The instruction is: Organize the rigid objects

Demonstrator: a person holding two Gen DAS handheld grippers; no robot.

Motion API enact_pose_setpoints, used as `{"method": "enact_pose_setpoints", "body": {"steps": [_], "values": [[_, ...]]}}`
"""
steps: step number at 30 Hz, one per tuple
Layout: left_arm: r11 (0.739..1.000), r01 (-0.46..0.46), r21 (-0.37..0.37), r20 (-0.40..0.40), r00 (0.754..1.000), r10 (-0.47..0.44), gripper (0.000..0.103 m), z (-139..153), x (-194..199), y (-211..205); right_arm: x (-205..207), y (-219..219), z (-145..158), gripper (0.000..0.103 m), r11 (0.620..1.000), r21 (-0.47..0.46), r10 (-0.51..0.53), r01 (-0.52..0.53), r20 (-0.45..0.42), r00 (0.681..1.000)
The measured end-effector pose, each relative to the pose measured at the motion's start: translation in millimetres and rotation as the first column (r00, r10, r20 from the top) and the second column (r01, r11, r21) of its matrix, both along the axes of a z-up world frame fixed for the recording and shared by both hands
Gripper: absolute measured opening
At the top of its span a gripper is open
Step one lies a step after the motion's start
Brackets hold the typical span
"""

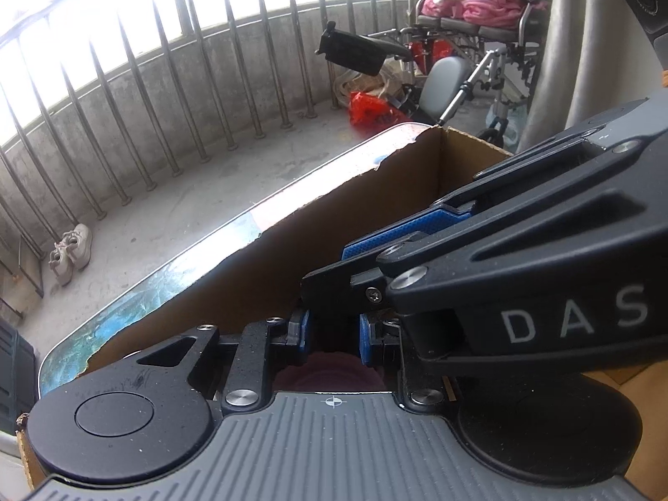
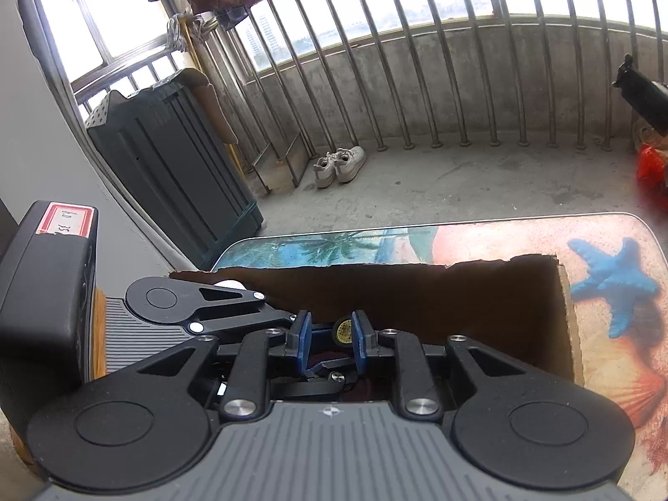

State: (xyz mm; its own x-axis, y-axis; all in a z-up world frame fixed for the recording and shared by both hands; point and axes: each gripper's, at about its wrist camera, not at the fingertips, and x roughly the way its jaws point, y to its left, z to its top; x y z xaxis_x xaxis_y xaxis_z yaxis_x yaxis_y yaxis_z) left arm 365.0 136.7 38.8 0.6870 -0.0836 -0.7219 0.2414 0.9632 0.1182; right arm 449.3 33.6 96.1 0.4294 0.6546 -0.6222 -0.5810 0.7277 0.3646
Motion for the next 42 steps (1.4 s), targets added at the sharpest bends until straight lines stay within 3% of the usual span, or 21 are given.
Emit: {"method": "enact_pose_setpoints", "body": {"steps": [8,15,25,27,31,37,42], "values": [[1.0,-0.002,-0.016,-0.015,1.0,0.002,0.021,-2,5,0,3,-2,-1,0.023,1.0,-0.006,-0.013,0.013,-0.01,1.0],[0.998,-0.022,-0.056,0.025,0.999,0.024,0.021,-1,7,1,-2,0,1,0.023,1.0,-0.015,0.0,0.001,0.022,1.0],[0.999,-0.017,-0.041,-0.033,0.999,0.016,0.021,-3,9,2,-4,-1,0,0.023,1.0,-0.024,-0.001,0.001,0.01,1.0],[0.999,-0.027,-0.028,-0.04,0.999,0.026,0.024,-3,9,1,-3,1,0,0.023,0.999,-0.033,0.002,-0.002,0.012,1.0],[1.0,-0.023,0.021,-0.035,0.999,0.024,0.041,0,3,-4,-6,2,1,0.023,0.998,-0.054,-0.028,0.03,0.032,0.999],[0.996,0.007,0.085,-0.013,1.0,-0.006,0.042,14,-14,-13,-15,-6,14,0.024,0.997,-0.059,-0.039,0.043,0.059,0.997],[0.996,-0.015,0.091,0.043,0.999,0.011,0.043,42,-44,-14,-34,-17,34,0.024,0.998,-0.049,-0.044,0.049,0.094,0.995]]}}
